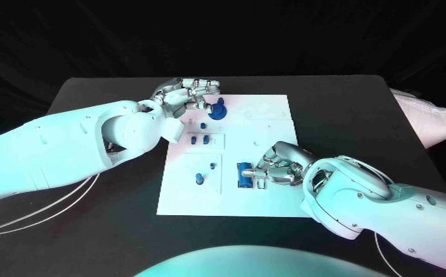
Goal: Assemble the parts on the task board
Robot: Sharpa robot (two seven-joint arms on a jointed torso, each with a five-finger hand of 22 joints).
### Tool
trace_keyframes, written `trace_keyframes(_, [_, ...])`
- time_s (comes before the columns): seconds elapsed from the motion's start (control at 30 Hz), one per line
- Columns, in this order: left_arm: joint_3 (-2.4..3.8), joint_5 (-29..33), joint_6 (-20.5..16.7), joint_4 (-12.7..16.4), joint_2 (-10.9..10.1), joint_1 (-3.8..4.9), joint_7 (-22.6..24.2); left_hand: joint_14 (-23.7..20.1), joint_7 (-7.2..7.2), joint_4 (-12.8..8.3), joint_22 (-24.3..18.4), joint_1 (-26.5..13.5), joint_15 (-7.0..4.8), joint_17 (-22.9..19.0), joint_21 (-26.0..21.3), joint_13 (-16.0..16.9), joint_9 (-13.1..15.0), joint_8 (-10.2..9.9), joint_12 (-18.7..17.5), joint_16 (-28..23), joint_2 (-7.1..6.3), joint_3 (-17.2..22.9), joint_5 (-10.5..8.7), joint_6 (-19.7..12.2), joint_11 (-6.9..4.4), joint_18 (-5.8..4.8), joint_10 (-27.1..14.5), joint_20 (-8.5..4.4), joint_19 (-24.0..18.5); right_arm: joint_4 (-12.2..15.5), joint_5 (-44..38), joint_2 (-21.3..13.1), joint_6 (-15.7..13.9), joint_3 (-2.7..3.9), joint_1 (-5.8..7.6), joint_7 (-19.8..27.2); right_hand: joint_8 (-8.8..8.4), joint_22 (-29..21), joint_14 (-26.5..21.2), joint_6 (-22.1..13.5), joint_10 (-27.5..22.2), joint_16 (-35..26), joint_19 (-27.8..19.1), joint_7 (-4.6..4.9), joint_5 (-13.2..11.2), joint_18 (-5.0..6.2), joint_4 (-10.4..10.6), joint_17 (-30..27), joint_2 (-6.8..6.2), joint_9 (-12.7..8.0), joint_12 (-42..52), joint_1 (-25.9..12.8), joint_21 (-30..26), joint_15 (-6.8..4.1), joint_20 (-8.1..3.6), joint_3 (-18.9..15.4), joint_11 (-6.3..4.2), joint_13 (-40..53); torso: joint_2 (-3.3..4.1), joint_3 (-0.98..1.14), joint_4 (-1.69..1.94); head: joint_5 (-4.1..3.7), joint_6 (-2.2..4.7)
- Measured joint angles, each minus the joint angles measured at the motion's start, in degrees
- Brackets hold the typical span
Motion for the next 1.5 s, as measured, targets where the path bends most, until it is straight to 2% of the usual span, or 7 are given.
trace_keyframes(0.17, [0.0,0.0,0.1,0.0,0.0,0.0,-0.1,0.0,0.0,0.0,0.0,0.0,0.0,0.0,0.0,0.0,0.0,0.0,0.0,0.0,0.0,0.0,0.0,0.0,0.0,0.01,0.0,0.0,0.0,0.1,-1.1,0.2,0.4,0.01,0.0,0.0,0.0,0.1,0.0,-0.2,0.0,0.0,0.0,-0.22,1.1,0.0,-4.4,0.0,-0.36,0.7,0.0,8.1,0.0,0.0,0.0,1.5,0.0,0.5,-0.01,0.0,0.01,-0.09,-0.02])
trace_keyframes(0.4, [0.0,0.0,0.1,-0.1,0.1,0.0,-0.1,0.0,0.0,0.0,0.0,0.0,0.0,0.0,0.0,0.0,0.0,0.0,0.0,0.0,0.0,0.0,0.0,0.0,0.0,0.0,0.0,0.0,0.0,-0.1,-3.6,0.9,1.1,0.0,0.0,0.0,0.29,0.8,0.0,0.6,0.0,0.0,0.2,-0.55,-2.5,0.01,-8.1,0.0,0.25,1.4,0.5,13.5,0.0,-0.38,-0.27,4.1,-0.02,1.3,-0.01,-0.01,0.03,-0.17,-0.09])
trace_keyframes(0.83, [0.0,-0.1,0.2,-0.1,0.1,0.0,-0.2,0.0,-0.01,0.0,0.0,0.0,0.0,0.0,0.0,0.0,0.0,0.0,0.0,0.0,0.0,0.0,0.0,0.0,0.0,0.0,0.0,0.0,0.0,-0.8,-7.7,1.3,1.4,-0.05,-0.03,-0.2,0.73,0.9,0.0,1.1,0.2,0.2,0.0,-0.72,-2.5,0.01,-8.2,0.0,0.52,1.8,1.7,14.2,0.0,-0.37,-0.42,4.2,-0.22,1.9,-0.01,-0.07,0.03,-0.21,-0.12])
trace_keyframes(0.97, [-0.01,-0.1,0.2,-0.1,0.1,0.0,-0.2,0.0,-0.01,0.0,0.0,0.0,0.0,0.0,0.0,0.0,0.0,0.0,0.0,0.0,0.0,0.0,0.0,0.0,0.0,0.0,0.0,0.0,0.0,0.1,-8.1,0.4,0.8,-0.05,-0.05,-0.2,0.73,0.9,0.0,1.1,0.2,0.2,0.0,-0.72,-1.1,0.01,-7.7,0.0,1.4,1.9,2.0,13.3,0.0,-0.37,-0.42,4.0,-0.23,2.5,-0.01,-0.04,0.05,-0.25,-0.01])
trace_keyframes(1.13, [-0.07,-0.1,0.3,-0.2,0.0,-0.01,-0.2,0.0,-0.01,0.0,0.0,0.0,0.0,0.0,0.0,0.0,0.0,0.0,0.0,0.0,0.0,0.0,0.0,0.0,0.0,0.0,0.0,0.0,0.0,2.4,-7.3,-3.3,-0.8,0.14,0.05,0.2,-0.54,0.9,0.0,-0.9,0.2,0.5,0.0,-0.13,1.1,0.01,-7.5,0.0,1.09,1.6,1.5,12.6,0.0,-0.38,-0.42,4.0,-0.23,2.6,-0.04,0.0,0.0,-0.29,0.1])
trace_keyframes(1.3, [-0.12,-0.1,0.3,-0.1,-0.3,-0.01,-0.2,0.0,-0.01,0.0,0.0,0.0,0.0,0.0,0.0,0.0,0.0,0.0,0.0,0.0,0.0,0.0,0.0,0.0,0.0,0.01,0.0,0.0,0.0,4.0,-5.9,-8.2,-1.6,0.35,1.33,1.2,-2.39,0.9,0.0,-2.9,-0.3,0.7,0.0,1.06,2.1,-0.89,-7.7,0.0,1.11,0.8,-0.2,12.6,0.0,-0.17,-0.42,4.7,0.31,1.6,-0.05,-0.06,-0.18,-0.71,0.34])
trace_keyframes(1.5, [-0.15,-0.1,0.3,0.0,-0.4,-0.02,-0.2,0.0,-0.01,0.0,0.0,0.0,0.0,0.0,0.0,0.0,0.0,0.0,0.0,0.0,0.0,0.0,0.0,0.0,0.0,0.0,0.0,0.0,0.0,4.6,-5.9,-12.4,-1.0,0.27,1.84,1.4,-2.72,0.9,0.0,-2.8,-0.5,0.7,0.1,0.94,2.6,-0.88,-6.7,0.0,1.45,0.6,-0.8,12.5,0.0,0.05,-0.29,4.7,0.51,1.3,-0.07,-0.07,-0.51,-1.11,0.57])
